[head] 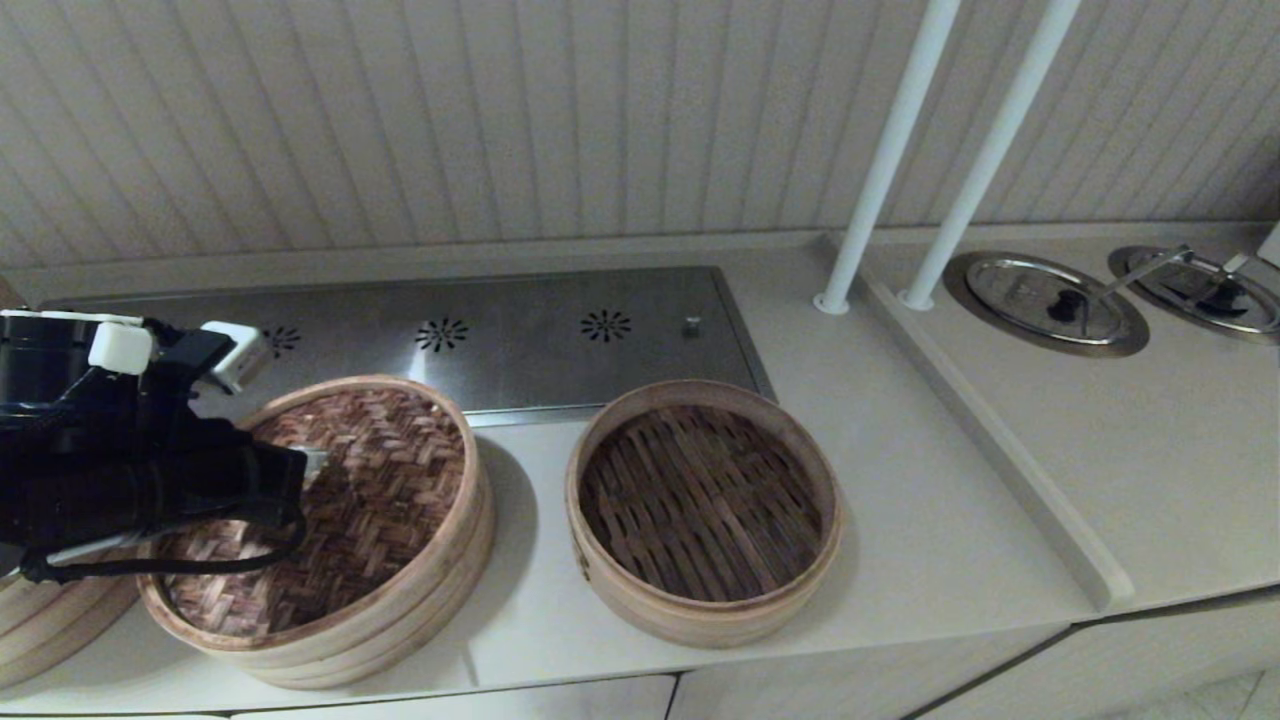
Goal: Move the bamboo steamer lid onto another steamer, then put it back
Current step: Pick up the steamer
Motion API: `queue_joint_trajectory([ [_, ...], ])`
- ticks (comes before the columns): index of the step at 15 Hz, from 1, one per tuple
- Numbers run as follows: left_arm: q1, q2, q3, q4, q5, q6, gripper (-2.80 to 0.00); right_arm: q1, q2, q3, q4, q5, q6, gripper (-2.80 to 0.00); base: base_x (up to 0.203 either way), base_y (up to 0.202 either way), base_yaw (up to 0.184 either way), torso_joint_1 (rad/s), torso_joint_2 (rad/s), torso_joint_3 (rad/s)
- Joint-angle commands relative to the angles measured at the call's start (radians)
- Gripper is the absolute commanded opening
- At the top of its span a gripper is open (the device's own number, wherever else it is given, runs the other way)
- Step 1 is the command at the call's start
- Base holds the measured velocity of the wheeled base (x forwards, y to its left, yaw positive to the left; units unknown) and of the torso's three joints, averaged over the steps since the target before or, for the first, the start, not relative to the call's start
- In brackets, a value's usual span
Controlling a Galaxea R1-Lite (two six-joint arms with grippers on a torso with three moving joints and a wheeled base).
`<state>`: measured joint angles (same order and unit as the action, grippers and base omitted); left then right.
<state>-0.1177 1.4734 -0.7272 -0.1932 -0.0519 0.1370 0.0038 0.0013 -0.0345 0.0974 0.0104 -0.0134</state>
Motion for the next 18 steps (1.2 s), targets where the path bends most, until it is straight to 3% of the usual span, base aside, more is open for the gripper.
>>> queue_joint_trajectory([
  [1,0.001,0.001,-0.004,-0.002,0.0,0.001,-2.8,0.001,0.0,0.001,0.001,0.0,0.0,-2.8,0.0,0.0,0.0,0.0,0.0,0.0],
  [18,-0.014,-0.069,-0.042,0.022,-0.002,0.002,-2.8,0.001,0.0,0.001,0.001,0.0,0.0,-2.8,0.0,0.0,0.0,0.0,0.0,0.0],
])
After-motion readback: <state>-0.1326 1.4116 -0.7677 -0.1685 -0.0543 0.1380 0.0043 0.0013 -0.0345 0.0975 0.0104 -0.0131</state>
